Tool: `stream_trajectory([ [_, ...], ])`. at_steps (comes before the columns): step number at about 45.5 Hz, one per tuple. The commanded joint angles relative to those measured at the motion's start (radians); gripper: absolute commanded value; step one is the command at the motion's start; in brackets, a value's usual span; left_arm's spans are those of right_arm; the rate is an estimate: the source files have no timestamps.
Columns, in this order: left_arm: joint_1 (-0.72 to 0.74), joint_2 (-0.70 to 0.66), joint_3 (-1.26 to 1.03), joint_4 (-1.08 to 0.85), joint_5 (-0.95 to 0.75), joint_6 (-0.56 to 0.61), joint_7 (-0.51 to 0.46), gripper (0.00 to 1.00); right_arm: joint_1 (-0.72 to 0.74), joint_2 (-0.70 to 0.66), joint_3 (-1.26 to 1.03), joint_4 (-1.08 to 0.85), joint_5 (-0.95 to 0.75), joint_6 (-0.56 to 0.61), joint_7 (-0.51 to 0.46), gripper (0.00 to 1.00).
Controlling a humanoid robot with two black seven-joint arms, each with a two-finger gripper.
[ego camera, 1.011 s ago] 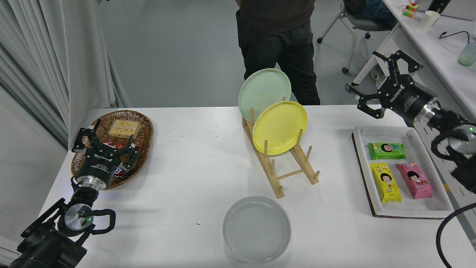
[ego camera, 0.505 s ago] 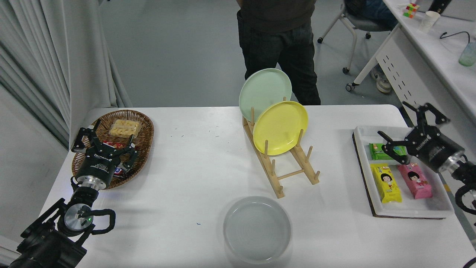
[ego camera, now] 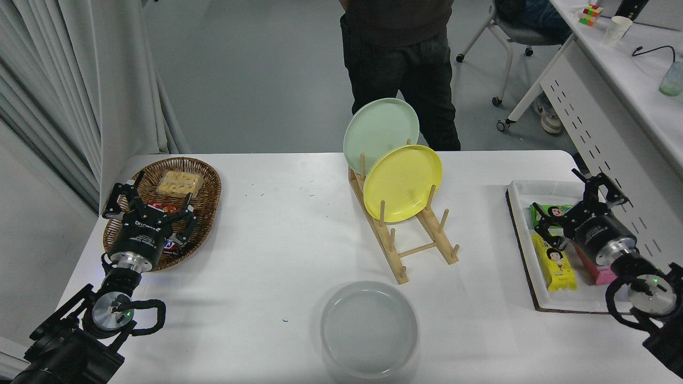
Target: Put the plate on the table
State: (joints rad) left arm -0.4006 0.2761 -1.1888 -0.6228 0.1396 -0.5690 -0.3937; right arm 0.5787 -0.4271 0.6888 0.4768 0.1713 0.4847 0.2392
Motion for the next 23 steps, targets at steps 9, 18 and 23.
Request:
stream_trajectory([
  [9,0.000,0.000,0.000,0.000,0.000,0.000,0.001,0.98,-0.108,0.033,0.130,0.095,-0.001,0.015,0.035,1.00],
  [18,0.000,0.000,0.000,0.000,0.000,0.001,-0.001,0.98,-0.109,0.056,0.224,0.111,-0.003,0.020,0.035,1.00],
  [23,0.000,0.000,0.000,0.000,0.000,0.000,-0.001,0.98,-0.109,0.062,0.245,0.109,-0.001,0.018,0.035,1.00],
])
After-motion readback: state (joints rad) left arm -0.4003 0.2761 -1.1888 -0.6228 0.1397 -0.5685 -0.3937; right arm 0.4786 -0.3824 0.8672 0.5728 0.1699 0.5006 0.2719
